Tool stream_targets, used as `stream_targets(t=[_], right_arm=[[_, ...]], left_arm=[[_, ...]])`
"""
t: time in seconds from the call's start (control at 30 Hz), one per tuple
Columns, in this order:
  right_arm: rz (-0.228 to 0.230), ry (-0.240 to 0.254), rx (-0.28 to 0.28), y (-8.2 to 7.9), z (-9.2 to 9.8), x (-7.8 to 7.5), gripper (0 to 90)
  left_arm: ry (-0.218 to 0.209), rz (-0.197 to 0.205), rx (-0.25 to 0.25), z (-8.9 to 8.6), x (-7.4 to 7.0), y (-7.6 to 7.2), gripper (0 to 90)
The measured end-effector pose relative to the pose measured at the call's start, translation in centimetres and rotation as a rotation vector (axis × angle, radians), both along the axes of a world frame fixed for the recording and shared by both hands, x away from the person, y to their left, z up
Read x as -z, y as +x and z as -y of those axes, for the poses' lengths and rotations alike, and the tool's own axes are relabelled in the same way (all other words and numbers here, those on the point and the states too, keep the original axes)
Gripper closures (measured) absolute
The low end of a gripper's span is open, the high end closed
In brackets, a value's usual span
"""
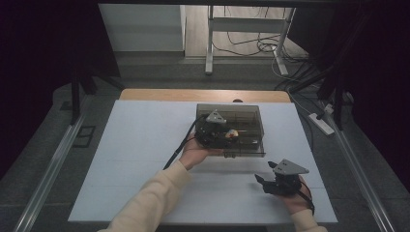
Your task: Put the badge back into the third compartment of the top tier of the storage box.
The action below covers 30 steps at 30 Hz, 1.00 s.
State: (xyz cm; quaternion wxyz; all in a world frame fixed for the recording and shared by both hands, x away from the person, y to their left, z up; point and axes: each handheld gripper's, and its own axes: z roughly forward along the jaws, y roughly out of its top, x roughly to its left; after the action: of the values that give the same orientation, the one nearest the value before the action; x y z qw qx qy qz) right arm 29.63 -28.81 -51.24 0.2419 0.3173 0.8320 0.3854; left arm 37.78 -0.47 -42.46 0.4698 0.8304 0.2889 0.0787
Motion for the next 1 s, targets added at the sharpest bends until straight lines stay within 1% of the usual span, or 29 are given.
stream_targets(t=[0.3, 0.37, 0.8, 1.0], right_arm=[[0.001, 0.003, 0.002, 0.0, 0.1, 0.1, 29.3], [0.001, 0.002, 0.003, 0.0, 0.1, 0.0, 29.3], [0.002, 0.000, 0.003, 0.0, 0.1, 0.1, 29.3], [0.000, -0.002, 0.003, 0.0, 0.1, 0.1, 29.3]], left_arm=[[0.010, 0.002, 0.014, 1.4, -0.2, 0.4, 46.9], [0.019, 0.001, 0.018, 1.6, -0.2, 0.4, 46.9], [0.038, -0.010, 0.024, 3.2, 0.2, 0.8, 46.9], [0.046, -0.022, 0.025, 4.1, 0.5, 1.2, 46.9]])
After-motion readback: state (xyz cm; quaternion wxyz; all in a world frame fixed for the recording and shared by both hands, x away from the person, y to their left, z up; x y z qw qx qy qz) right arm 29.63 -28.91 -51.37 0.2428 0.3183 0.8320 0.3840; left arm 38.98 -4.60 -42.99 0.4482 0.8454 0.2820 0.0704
